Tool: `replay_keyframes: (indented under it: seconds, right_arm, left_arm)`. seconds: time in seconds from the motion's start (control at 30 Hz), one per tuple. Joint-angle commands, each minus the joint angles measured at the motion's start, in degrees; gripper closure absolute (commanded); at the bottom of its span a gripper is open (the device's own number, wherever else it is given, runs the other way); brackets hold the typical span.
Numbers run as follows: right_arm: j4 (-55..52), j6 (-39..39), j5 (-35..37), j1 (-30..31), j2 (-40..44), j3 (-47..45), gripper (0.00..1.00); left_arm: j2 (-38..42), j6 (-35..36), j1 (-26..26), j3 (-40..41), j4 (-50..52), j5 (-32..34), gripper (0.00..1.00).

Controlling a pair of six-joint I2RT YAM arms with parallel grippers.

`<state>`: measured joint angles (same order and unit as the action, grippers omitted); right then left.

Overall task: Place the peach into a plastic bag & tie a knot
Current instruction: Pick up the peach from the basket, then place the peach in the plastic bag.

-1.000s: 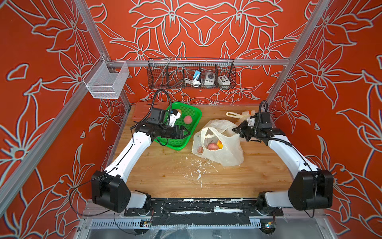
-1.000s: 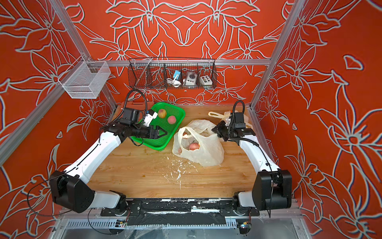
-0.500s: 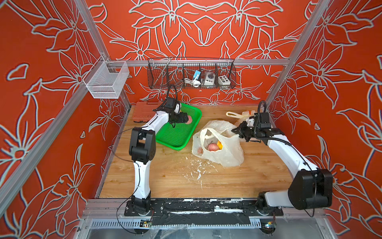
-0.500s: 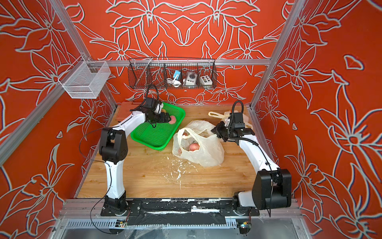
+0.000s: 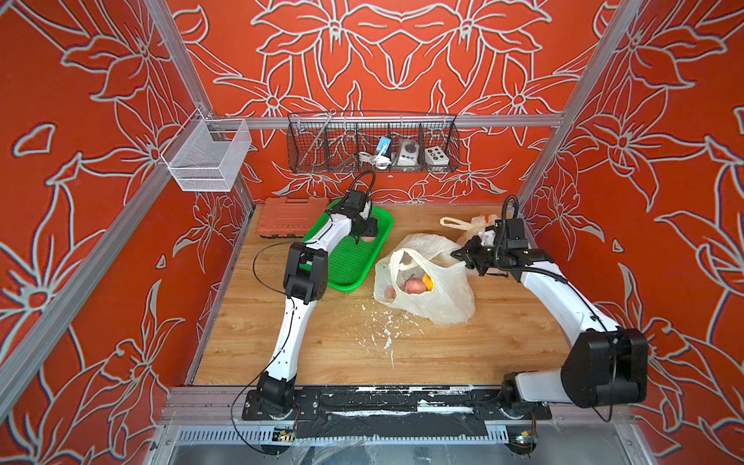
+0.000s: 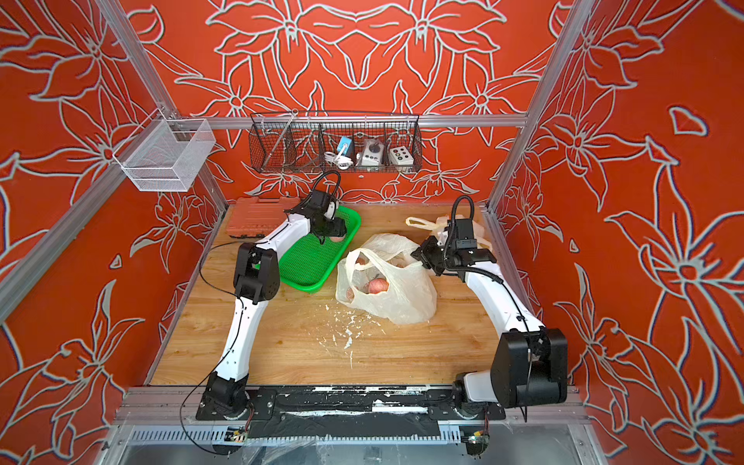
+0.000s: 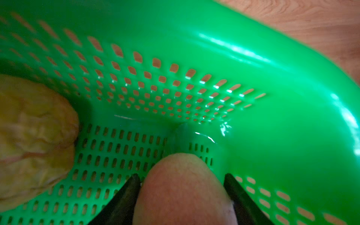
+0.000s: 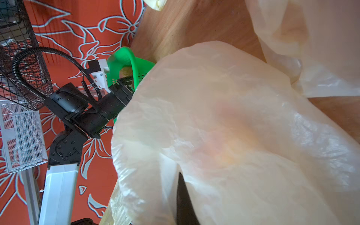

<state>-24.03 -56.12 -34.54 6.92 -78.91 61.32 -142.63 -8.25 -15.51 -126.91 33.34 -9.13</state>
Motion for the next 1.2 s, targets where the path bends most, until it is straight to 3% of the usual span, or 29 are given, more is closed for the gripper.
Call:
replay_keyframes:
  seconds: [0.0, 0.13, 0.37, 0.53, 0.67, 0.8, 1.0, 1.17]
  right_arm:
    - [-0.7, 0.6, 0.9, 0.4, 0.5, 1.5, 1.00]
    - [-0.2, 0.3, 0.8, 0.3, 0.9, 1.1, 1.00]
    - [0.1, 0.2, 0.3, 0.3, 1.1, 1.4, 1.00]
    - [0.4, -0.1, 0.1, 0.8, 0.6, 2.5, 1.00]
    - [0.2, -0.4, 0.6, 1.7, 1.0, 3.0, 1.00]
    - [0.0, -0.7, 1.2, 2.5, 1.9, 2.2, 1.00]
    - [0.2, -1.8, 1.7, 4.0, 2.6, 0.3, 1.00]
    - [1.9, -3.2, 1.7, 4.5, 2.5, -1.3, 1.00]
  left_arm:
    - [7.0, 0.1, 0.2, 3.4, 1.0, -0.5, 0.50]
    - [20.9, -1.8, 0.4, 14.0, 0.5, -4.2, 0.49]
    - [55.0, -11.1, -0.4, 52.3, -7.1, -13.7, 0.47]
    - [68.2, -19.7, -4.5, 67.2, -12.8, -18.4, 0.48]
    - [69.3, -27.5, -10.8, 75.5, -27.4, -17.9, 0.48]
    - [65.0, -30.0, -12.1, 80.4, -41.8, -16.2, 0.47]
    - [54.5, -33.2, -13.6, 77.4, -59.1, -19.0, 0.41]
    - [48.0, -31.1, -17.8, 69.1, -58.7, -19.4, 0.28]
